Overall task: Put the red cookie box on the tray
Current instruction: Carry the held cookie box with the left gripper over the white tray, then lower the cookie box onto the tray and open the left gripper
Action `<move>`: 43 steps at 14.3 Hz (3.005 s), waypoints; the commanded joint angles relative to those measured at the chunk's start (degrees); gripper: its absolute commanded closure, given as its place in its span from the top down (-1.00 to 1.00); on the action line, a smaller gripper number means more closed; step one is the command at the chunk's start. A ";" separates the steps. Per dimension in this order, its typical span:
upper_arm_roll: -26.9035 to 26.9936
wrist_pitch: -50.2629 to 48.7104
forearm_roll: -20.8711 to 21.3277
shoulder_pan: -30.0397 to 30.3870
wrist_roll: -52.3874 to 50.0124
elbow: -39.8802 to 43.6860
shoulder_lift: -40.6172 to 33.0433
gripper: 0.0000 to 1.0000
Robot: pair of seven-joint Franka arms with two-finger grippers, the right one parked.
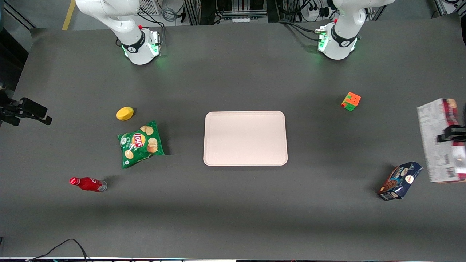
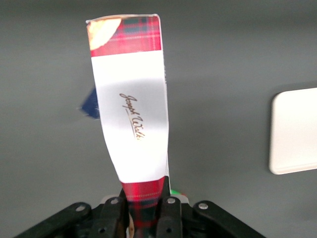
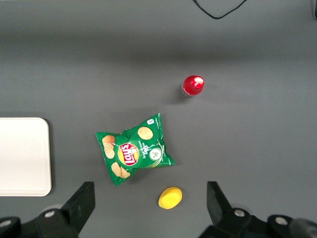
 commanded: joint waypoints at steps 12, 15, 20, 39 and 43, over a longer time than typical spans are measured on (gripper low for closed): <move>-40.19 11.22 15.37 -2.28 -50.19 -8.17 1.00 -0.55; -42.39 16.76 19.41 -4.48 -55.29 -13.70 1.44 -0.54; -43.79 29.59 25.83 -6.77 -63.58 -27.32 2.49 -0.53; -43.71 49.47 37.79 -6.59 -72.37 -43.69 9.87 -0.48; -43.71 49.57 37.88 -6.51 -72.54 -43.69 10.05 -0.44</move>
